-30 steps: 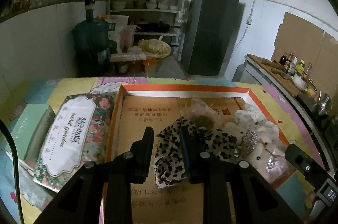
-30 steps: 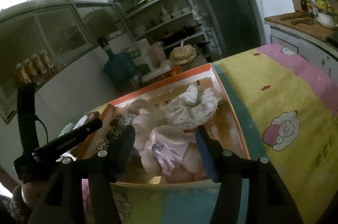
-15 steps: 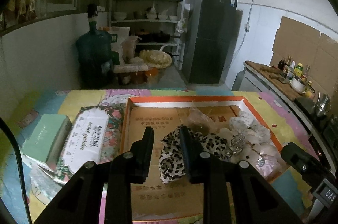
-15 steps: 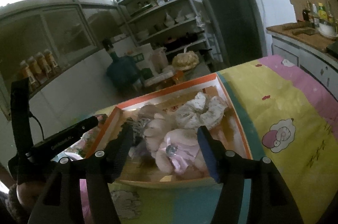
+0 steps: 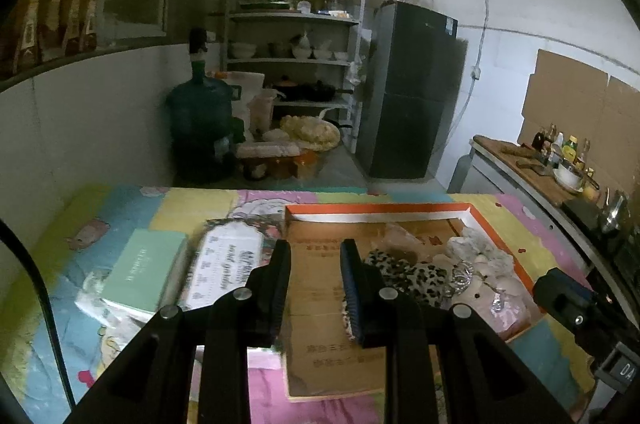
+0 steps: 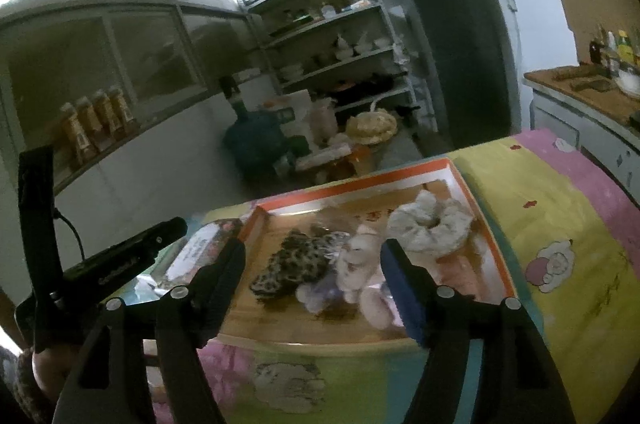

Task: Organize soft objects
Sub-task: 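Move both grippers back toward the remaining pile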

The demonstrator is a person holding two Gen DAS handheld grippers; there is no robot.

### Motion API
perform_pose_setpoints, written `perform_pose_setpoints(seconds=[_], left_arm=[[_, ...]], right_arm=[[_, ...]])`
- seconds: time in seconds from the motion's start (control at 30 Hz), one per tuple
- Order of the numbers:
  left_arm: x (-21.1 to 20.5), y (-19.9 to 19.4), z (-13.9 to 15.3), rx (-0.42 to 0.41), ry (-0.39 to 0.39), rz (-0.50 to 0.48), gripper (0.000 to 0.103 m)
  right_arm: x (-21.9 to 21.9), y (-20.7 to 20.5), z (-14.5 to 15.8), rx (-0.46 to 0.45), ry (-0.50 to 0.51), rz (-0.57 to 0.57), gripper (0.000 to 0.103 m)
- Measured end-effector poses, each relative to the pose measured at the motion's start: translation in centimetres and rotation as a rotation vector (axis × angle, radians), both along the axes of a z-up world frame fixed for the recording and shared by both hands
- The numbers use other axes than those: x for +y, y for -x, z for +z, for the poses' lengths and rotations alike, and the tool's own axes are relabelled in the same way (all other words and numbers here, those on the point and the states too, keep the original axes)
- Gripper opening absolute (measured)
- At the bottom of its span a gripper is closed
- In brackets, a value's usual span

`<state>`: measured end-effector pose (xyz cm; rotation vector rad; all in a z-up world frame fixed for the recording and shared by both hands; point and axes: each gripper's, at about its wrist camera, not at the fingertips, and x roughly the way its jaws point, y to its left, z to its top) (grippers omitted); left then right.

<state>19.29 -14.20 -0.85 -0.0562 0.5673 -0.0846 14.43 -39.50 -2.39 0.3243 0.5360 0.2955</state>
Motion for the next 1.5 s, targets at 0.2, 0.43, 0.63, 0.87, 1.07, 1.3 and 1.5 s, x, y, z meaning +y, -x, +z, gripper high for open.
perform_pose_setpoints(seconds=[0.2,0.43,0.63,0.87,1.07,1.3,1.5], left_arm=[[2.1,1.2,0.8,-0.027,0.006,0.017,0.026],[4.5,2.4,1.4,-0.043,0.018,0.037,0.028],[6.6,3.4,1.8,-0.053,0.023,0.055,0.028],[9.2,4.4,2.1,-0.064,0.022,0.083,0.028],[11.7,5.3,2.1,-0.068,0.017,0.11,0.028],[15.5,6.3,2.0,-0.078,0.043,0.16,0.028],[18.1,6.9,1.4,-0.069,0.062,0.178,0.028]], right_arm=[[2.1,0.5,1.0,-0.017,0.018,0.027,0.074],[4.8,1.1,1.9,-0.031,0.036,0.063,0.074],[7.2,1.4,2.5,-0.042,0.053,0.098,0.074],[9.9,1.8,3.2,-0.056,0.063,0.127,0.074],[11.8,2.0,3.6,-0.07,0.053,0.138,0.074],[14.6,2.5,3.8,-0.071,0.07,0.167,0.074],[17.4,2.8,3.7,-0.063,0.097,0.194,0.074]])
